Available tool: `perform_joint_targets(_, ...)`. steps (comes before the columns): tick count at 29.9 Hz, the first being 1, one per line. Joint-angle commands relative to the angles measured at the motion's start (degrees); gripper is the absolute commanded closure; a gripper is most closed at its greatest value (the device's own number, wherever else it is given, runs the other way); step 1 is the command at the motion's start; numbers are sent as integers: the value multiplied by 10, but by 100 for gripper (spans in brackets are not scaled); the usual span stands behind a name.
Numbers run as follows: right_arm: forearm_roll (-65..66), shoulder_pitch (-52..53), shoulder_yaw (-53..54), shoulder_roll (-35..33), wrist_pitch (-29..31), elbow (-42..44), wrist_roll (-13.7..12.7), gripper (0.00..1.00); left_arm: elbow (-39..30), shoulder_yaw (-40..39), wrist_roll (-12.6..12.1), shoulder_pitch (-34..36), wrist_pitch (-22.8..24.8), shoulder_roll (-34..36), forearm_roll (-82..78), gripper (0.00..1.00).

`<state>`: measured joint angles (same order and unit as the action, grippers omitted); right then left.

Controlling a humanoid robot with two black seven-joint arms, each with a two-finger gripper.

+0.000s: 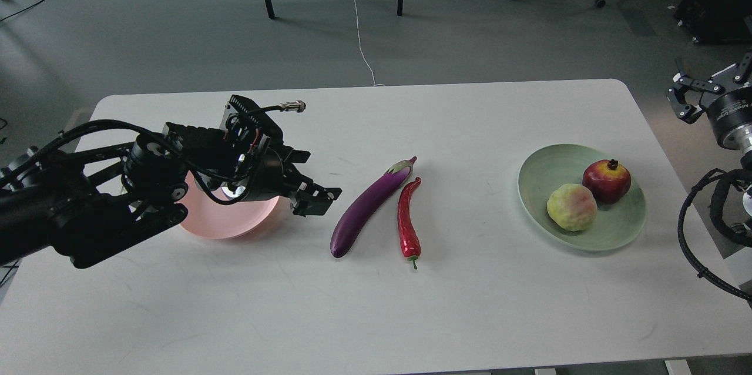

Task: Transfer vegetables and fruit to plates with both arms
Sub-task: 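Reach the left gripper over to the red chili pepper, then grasp the red chili pepper with the left gripper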

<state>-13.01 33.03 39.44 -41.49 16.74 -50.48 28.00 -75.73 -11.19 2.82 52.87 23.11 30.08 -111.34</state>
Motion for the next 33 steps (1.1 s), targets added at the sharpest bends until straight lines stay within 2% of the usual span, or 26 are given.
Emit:
perform_joint_targets(1, 0, -4, 2, -9, 12, -1, 0, 2, 8, 3, -111, -21, -2, -47, 9, 3)
perform_joint_targets(3, 0, -4, 4, -10, 15, -1, 0, 2, 7, 2, -143, -25, -2, -71, 10, 4)
perform_joint_targets(5, 0, -4, 5, -10, 15, -1, 0, 2, 7, 3, -149, -26, -2, -85, 13, 5)
perform_joint_targets(14, 1, -5, 5, -10, 16, -1, 0, 2, 9, -4, -145, -29, -5, -154, 30, 8)
perform_joint_targets(22, 1, -12, 5, -10, 17, -1, 0, 2, 93, -3, -149, -29, -5, -237, 30, 8)
perform_joint_targets(33, 2, -14, 3, -15, 17, -1, 0, 2, 132, -3, -153, -26, -4, -274, 29, 7)
